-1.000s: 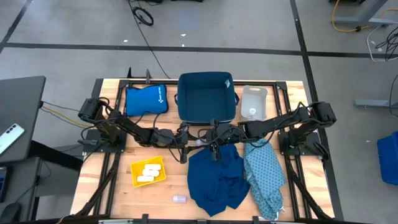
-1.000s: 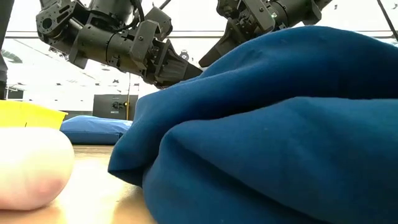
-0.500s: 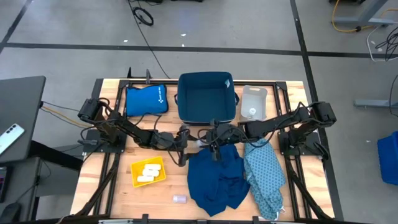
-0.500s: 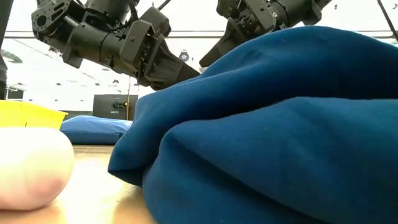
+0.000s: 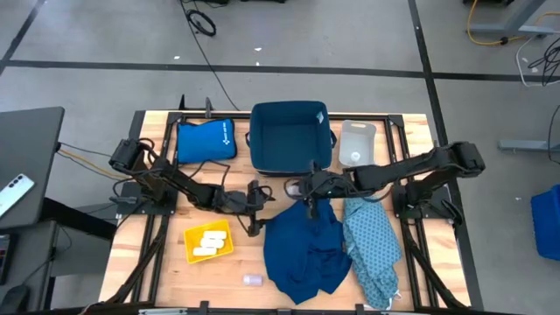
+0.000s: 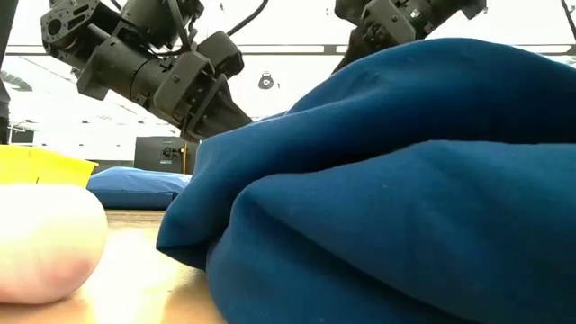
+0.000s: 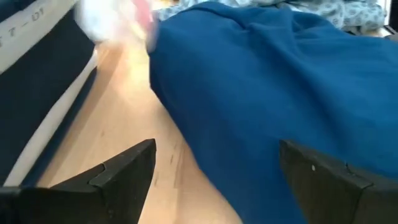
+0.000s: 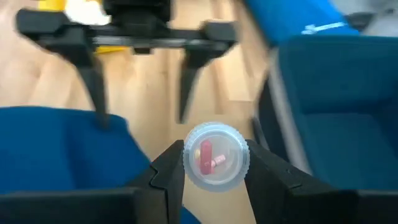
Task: Pick & Place Medicine items
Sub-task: Put the top transparent pill bottle into the white bin
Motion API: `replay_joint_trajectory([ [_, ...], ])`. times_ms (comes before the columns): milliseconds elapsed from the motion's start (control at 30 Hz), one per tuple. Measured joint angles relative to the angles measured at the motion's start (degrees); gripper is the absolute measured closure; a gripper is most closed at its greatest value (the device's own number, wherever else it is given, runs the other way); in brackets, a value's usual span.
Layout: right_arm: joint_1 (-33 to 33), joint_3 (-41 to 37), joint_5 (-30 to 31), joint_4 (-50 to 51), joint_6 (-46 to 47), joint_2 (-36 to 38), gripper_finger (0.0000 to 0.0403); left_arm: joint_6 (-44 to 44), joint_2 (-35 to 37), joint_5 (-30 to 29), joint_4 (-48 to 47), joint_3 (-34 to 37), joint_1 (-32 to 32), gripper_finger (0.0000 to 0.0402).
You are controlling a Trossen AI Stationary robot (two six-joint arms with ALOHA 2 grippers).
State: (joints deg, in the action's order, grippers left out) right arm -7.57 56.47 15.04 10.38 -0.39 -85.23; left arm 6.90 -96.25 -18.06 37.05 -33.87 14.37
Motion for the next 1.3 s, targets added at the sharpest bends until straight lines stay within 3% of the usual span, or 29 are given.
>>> replay_joint_trajectory([
  [433, 3.2, 0.0, 16.6, 24.9, 7.0, 15.6, 0.0267, 1.4, 0.0, 0.1, -0.1, 0.0, 1.1, 0.0063],
  [733, 15.2, 0.0, 18.1, 35.7, 9.2, 17.6, 0.0267, 2.1, 0.0, 0.1, -1.2, 0.0, 1.9, 0.0063],
  [900, 23.3, 0.0, 16.7, 37.5, 7.9, 17.4, 0.0267, 2.8, 0.0, 0.1, -2.0, 0.0, 1.9, 0.0063],
  [1167, 37.0, 0.0, 7.2, 37.9, 3.1, 17.4, 0.0267, 2.9, 0.0, 0.1, -2.6, 0.0, 1.9, 0.0063],
  [1300, 43.8, -0.1, -0.5, 37.4, 0.7, 17.0, 0.0267, 2.9, 0.0, 0.1, -2.6, 0.0, 1.9, 0.0063],
])
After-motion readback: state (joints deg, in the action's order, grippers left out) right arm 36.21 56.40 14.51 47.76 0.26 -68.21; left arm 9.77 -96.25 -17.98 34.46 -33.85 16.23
